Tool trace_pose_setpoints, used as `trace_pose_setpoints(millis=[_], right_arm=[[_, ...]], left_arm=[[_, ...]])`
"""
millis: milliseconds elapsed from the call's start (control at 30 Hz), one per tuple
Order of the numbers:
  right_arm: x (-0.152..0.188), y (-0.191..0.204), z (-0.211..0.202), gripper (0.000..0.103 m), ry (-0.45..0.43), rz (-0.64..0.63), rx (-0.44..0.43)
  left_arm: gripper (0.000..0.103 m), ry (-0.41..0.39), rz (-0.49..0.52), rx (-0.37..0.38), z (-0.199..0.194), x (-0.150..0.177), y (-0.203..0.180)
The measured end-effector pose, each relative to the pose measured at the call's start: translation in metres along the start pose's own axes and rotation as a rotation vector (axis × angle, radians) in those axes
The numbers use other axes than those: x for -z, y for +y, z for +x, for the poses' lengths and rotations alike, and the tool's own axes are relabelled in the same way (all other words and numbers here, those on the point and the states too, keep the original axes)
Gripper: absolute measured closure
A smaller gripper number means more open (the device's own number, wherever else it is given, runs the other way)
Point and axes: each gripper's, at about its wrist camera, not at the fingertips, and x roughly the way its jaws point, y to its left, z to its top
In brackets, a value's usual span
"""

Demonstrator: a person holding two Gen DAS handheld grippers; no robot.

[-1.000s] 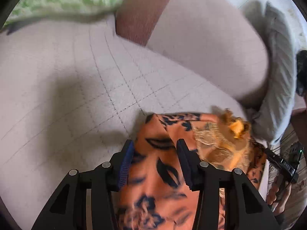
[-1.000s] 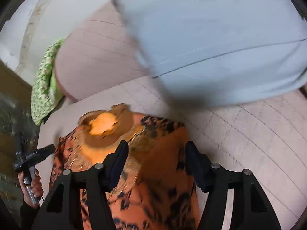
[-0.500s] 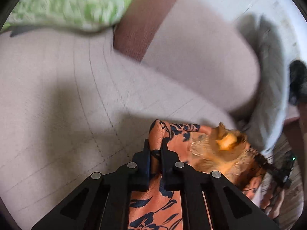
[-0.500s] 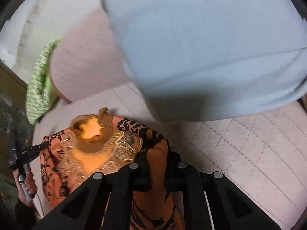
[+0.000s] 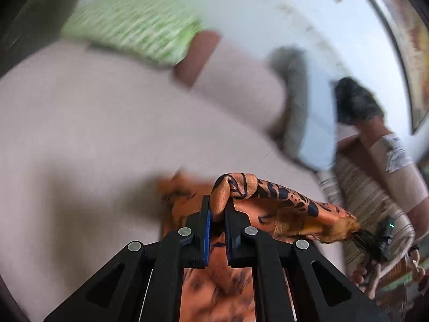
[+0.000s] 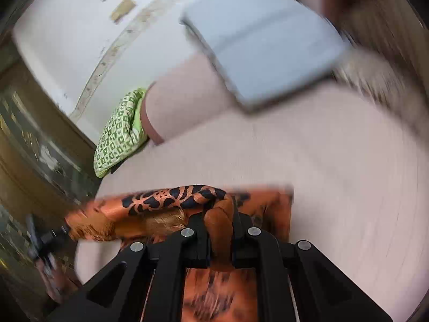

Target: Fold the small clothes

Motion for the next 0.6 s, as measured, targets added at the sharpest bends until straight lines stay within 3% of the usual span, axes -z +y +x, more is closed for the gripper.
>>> trace_pose_setpoints(millis=[100,167,300,400,600], right_arm=[[0.043,-0.016,0.014,0.094,0.055,0.046,0.055],[0.055,-0.029,0.025,0.094,0.133,0.085,0.101],[0.052,-0.025,0.016,0.093,0.107,0.075,0.108],[0.062,-0.03,0.021,0.087,0.158,0.097,0.132],[0.063,-0.035,0.008,0.081,0.115,0.137,0.099]], left_arm=[[0.096,0.115,-0.108,-0.08,0.012,0.038,0.019],[0.096,0.112,-0.122,-0.08,0.009,0.046,0.018],[0.096,0.087,-0.118,-0.067,0.003,0.053,0.009],[0.095,0.121,-0.119,-0.154,0.007,0.071,0.016],[0.095,0.108,-0.069,-0.148,0.004,0.075,0.002]])
